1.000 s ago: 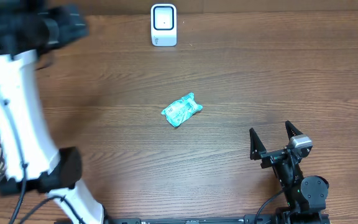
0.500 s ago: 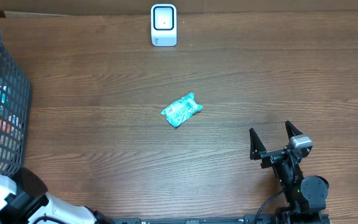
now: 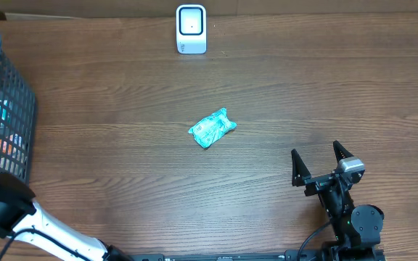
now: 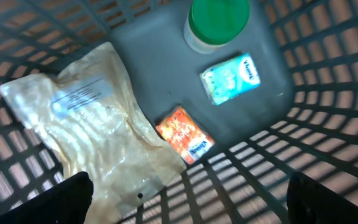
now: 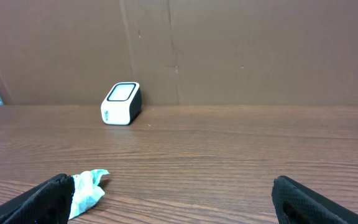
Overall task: Scan the item barcode
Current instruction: 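Return the left gripper to the basket and grasp the Kleenex tissue pack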
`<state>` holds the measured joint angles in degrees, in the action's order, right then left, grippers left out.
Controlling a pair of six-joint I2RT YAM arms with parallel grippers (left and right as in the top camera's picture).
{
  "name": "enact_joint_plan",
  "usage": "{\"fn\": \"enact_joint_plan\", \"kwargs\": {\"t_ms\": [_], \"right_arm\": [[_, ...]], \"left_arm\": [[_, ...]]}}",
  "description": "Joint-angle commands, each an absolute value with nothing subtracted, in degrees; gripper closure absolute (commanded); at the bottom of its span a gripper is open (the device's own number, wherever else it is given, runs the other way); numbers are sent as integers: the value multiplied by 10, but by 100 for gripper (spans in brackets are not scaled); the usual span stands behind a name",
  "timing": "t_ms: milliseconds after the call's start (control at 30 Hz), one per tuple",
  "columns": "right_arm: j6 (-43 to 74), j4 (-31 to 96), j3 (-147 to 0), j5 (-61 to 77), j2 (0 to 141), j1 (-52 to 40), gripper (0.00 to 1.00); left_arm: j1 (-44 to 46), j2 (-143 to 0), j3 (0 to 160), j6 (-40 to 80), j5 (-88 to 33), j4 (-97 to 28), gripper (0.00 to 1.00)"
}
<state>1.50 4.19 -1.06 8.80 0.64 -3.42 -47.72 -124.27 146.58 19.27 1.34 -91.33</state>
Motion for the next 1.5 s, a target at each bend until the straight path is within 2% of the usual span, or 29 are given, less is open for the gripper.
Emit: {"fn": "enact_joint_plan", "kwargs": {"t_ms": [0,333,433,500,600,1067,1467], "right_arm": [[17,40,-5,91,2,-35,0],[17,40,-5,91,2,-35,0],[17,40,-5,91,2,-35,0],[17,40,-5,91,2,-35,0],[17,40,-5,91,2,-35,0],[17,40,-5,91,2,-35,0],[17,40,-5,91,2,-35,0]], "left_arm": [[-475,-1274,1464,148,19,-905,12],[-446,-1339,1463,73,1,-850,14],[-418,-1367,1463,39,0,-829,21],[-405,-1382,1463,28,4,-825,30],[-392,-1404,1463,28,26,-824,36],[-387,-1432,1462,8,60,-791,34],[-394,-1432,1373,-43,64,-703,29]]}}
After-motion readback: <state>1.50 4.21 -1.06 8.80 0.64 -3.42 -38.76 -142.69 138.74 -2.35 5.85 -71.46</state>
